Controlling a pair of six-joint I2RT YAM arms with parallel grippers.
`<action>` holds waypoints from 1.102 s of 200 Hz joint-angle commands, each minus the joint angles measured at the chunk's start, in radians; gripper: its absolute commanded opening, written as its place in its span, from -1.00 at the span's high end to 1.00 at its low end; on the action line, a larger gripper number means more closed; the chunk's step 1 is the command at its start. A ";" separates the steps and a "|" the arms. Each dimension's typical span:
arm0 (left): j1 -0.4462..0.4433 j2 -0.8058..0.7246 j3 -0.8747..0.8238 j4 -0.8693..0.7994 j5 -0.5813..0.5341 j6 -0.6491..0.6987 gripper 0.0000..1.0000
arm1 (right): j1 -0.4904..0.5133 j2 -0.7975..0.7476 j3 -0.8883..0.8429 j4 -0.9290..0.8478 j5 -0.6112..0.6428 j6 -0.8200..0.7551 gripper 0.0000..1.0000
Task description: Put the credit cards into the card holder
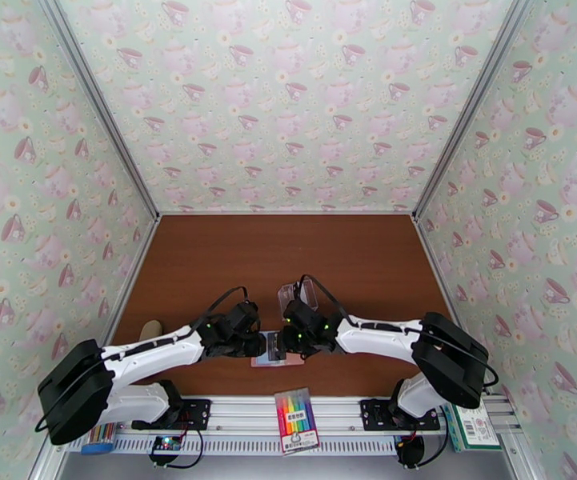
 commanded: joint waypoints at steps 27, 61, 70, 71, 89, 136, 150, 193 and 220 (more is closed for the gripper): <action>-0.001 0.054 -0.017 0.020 -0.002 0.000 0.40 | 0.001 0.057 0.056 -0.061 0.029 -0.007 0.28; 0.000 0.061 -0.028 0.035 0.002 -0.007 0.42 | 0.001 0.076 0.061 -0.059 0.023 0.000 0.28; -0.001 0.060 -0.027 0.035 0.004 -0.006 0.43 | 0.000 0.078 0.064 -0.059 0.021 0.001 0.28; 0.000 0.059 -0.027 0.035 0.004 -0.006 0.43 | 0.001 0.077 0.065 -0.059 0.022 0.001 0.28; -0.001 0.059 -0.026 0.034 0.006 -0.003 0.45 | 0.002 0.082 0.069 -0.061 0.018 0.000 0.28; 0.000 0.067 -0.025 0.048 0.017 -0.003 0.47 | 0.008 0.108 0.094 -0.051 0.003 0.004 0.35; -0.003 0.069 -0.025 0.051 0.019 -0.005 0.47 | 0.013 0.120 0.104 -0.049 -0.002 0.005 0.39; -0.001 0.074 -0.029 0.062 0.021 -0.008 0.47 | 0.022 0.132 0.125 -0.040 -0.008 0.011 0.44; -0.002 0.074 -0.032 0.070 0.025 -0.008 0.47 | 0.027 0.140 0.136 -0.036 -0.012 0.015 0.45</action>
